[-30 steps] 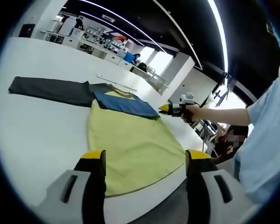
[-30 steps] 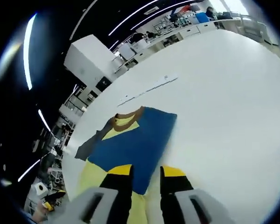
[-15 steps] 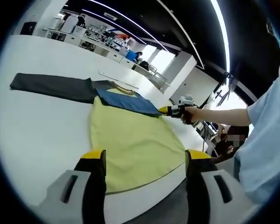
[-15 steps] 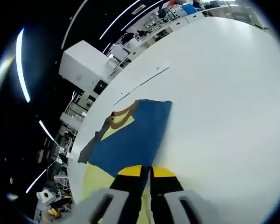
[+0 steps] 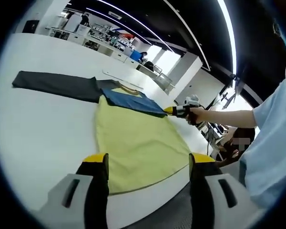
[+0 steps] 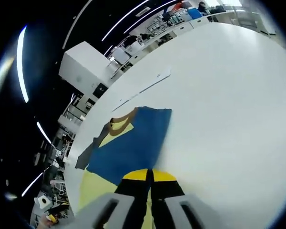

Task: Fold the garment on the visible template until the final outline fits inside the template.

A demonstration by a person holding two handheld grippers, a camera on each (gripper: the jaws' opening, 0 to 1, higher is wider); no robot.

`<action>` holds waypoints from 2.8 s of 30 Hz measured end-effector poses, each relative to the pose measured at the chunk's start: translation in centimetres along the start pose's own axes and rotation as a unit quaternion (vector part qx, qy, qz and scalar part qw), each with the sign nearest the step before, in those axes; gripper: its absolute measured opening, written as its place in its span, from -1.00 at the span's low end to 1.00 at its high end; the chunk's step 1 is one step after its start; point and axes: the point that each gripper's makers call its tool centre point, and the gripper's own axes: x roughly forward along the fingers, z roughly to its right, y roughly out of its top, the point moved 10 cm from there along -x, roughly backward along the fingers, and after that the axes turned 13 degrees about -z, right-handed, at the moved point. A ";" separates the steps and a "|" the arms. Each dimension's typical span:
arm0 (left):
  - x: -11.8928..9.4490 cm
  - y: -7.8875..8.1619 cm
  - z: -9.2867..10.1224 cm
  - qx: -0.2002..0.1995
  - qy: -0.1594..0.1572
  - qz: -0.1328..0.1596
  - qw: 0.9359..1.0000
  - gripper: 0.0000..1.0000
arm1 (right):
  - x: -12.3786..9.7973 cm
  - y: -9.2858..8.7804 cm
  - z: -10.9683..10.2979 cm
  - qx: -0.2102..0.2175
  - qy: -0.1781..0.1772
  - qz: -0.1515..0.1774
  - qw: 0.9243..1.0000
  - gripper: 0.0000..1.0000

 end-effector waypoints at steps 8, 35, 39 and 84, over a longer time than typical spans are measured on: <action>-0.1 -0.1 0.0 -0.002 0.002 0.001 1.000 0.31 | -1.0 0.8 1.5 0.024 -0.021 0.029 0.999 -1.00; -0.4 0.8 1.0 0.010 -0.006 -0.002 1.000 0.32 | -4.5 -2.6 -1.1 -0.199 0.009 0.048 0.979 0.77; -0.7 1.3 1.1 0.019 -0.007 -0.011 1.000 0.32 | -5.9 -3.9 -1.5 -0.229 -0.001 0.035 0.973 1.00; -2.0 9.4 -8.1 0.039 0.185 0.007 0.982 0.77 | -16.6 -10.6 -0.4 -0.260 0.012 0.080 0.962 1.00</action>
